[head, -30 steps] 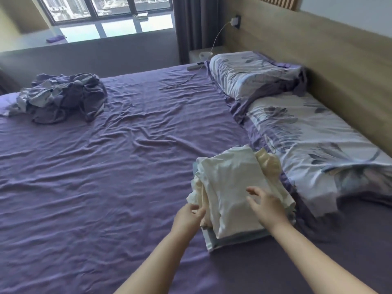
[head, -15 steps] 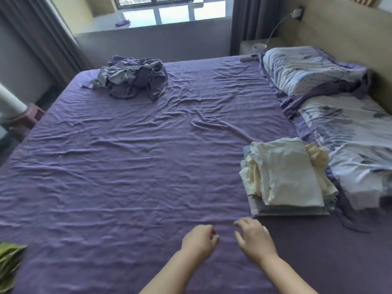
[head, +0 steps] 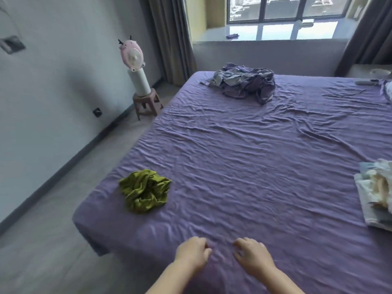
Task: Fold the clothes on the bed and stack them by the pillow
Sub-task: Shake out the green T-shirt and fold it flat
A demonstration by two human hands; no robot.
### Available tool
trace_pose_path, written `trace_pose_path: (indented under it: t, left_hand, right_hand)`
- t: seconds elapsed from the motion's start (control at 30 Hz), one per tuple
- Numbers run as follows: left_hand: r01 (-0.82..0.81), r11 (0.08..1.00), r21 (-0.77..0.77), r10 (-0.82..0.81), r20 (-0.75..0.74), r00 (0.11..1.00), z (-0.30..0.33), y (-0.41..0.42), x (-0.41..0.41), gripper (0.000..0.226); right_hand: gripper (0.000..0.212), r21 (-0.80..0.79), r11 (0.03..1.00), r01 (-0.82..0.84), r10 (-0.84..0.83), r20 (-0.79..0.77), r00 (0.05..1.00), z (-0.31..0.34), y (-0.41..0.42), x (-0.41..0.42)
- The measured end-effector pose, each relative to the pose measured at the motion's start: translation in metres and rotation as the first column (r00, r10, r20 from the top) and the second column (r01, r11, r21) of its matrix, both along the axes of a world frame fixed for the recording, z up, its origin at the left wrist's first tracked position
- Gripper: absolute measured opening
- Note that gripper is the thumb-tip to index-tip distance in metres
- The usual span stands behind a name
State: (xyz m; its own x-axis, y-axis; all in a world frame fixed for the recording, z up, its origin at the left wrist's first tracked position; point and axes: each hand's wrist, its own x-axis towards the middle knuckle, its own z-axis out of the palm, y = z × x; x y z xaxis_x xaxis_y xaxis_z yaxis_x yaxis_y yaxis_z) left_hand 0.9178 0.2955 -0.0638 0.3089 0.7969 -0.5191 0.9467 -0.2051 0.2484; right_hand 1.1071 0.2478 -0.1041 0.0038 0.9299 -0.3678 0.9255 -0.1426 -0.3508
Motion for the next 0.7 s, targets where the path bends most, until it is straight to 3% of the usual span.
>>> trace_pose_path:
  t: [0.27,0.43,0.7]
  left_hand:
    - [-0.213,0.97,0.119,0.215,-0.009,0.977,0.05,-0.007,-0.187,0.032]
    - [-0.3,0.945,0.131,0.302,0.004,0.953,0.053,0.009,-0.234,0.031]
    - [-0.321,0.946,0.057,0.322,-0.023,0.946,0.033,0.082,-0.282,0.032]
  right_hand:
    - [0.034,0.06,0.996,-0.062,0.069,-0.133,0.989,0.056,0.031,-0.17]
    - [0.032,0.077,0.987,-0.138,0.146,-0.108,0.983,0.066,0.066,-0.224]
    - [0.033,0.013,0.991,-0.135,0.135,-0.123,0.983,0.039,0.147,-0.262]
